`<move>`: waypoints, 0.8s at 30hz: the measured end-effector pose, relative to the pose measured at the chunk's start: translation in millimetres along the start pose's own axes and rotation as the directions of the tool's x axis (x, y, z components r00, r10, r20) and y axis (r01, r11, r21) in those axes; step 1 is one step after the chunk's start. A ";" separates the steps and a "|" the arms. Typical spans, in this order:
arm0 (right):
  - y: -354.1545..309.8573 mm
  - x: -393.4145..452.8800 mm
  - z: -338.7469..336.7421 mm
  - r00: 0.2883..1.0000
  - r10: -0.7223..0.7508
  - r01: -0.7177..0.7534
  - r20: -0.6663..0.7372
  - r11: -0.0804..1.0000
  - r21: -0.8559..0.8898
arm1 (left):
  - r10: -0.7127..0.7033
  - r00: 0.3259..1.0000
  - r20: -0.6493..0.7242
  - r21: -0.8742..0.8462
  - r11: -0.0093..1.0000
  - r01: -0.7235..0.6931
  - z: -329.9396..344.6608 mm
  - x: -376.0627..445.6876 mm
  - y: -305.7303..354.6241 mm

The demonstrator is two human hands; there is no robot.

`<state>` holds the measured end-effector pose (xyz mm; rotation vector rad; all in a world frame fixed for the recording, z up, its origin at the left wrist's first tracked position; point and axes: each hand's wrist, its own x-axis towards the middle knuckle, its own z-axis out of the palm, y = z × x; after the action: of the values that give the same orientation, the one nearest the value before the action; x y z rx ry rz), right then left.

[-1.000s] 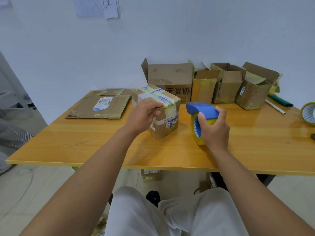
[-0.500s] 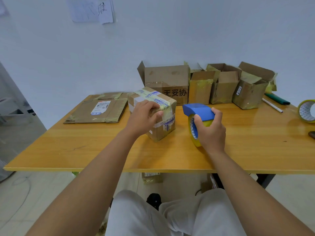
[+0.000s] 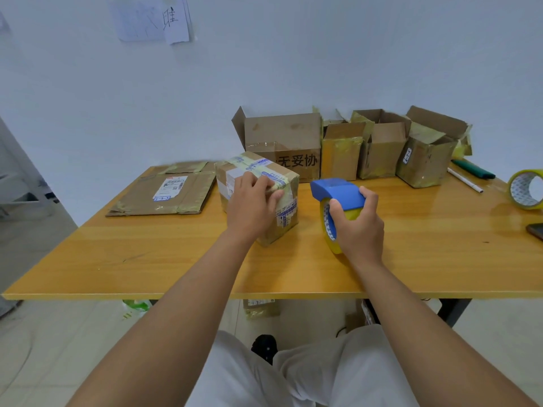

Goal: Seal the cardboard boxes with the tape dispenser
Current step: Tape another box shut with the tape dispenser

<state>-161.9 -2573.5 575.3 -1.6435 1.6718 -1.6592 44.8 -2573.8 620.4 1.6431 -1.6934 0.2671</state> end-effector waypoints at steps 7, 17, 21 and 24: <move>-1.4 -0.9 -1.6 1.000 0.009 -0.009 0.007 1.000 0.003 | -0.019 1.000 -0.023 0.048 0.999 0.020 6.2 0.9 6.7; -2.0 -1.4 -2.2 1.000 0.006 -0.006 0.013 1.000 0.015 | -0.053 0.997 -0.053 0.048 0.997 0.055 8.8 0.8 12.3; -1.8 -1.7 -2.1 1.000 -0.004 0.004 0.004 1.000 0.012 | -0.060 0.997 -0.040 0.115 0.991 0.064 8.8 6.1 14.1; -1.1 -1.3 -1.9 1.000 -0.010 0.010 0.003 1.000 0.007 | -0.068 0.997 -0.031 0.182 0.981 0.072 8.5 12.0 21.5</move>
<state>-162.4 -2571.2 576.2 -1.6535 1.6573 -1.6645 23.1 -2585.0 629.4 1.8217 -1.6284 0.4179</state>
